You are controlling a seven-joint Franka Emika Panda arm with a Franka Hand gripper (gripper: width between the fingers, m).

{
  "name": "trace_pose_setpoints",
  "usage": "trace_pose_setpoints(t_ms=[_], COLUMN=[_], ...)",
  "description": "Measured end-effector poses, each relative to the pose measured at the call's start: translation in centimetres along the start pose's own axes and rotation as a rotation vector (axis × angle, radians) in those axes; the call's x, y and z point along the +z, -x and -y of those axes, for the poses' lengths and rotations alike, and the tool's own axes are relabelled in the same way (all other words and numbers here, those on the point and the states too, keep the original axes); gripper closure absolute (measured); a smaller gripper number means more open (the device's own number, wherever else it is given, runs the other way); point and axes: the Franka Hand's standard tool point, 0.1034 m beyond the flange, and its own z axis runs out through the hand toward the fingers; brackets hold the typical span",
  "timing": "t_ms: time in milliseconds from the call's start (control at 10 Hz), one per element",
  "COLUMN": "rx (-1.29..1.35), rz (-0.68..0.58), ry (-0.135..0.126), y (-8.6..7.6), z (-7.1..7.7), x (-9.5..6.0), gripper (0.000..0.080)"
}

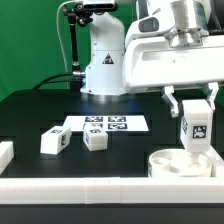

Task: Assemble stool

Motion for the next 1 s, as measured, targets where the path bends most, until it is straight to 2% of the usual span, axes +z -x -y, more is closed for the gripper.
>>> trace_pose_setpoints(t_ms=[500,1000], rx=[-0.001,0.0], rz=[-0.002,0.0], ry=[-0.005,-0.003], y=[-0.3,-0.3], z=[0.4,0.2], x=[0.4,1.0], gripper=[0.0462,0.0462])
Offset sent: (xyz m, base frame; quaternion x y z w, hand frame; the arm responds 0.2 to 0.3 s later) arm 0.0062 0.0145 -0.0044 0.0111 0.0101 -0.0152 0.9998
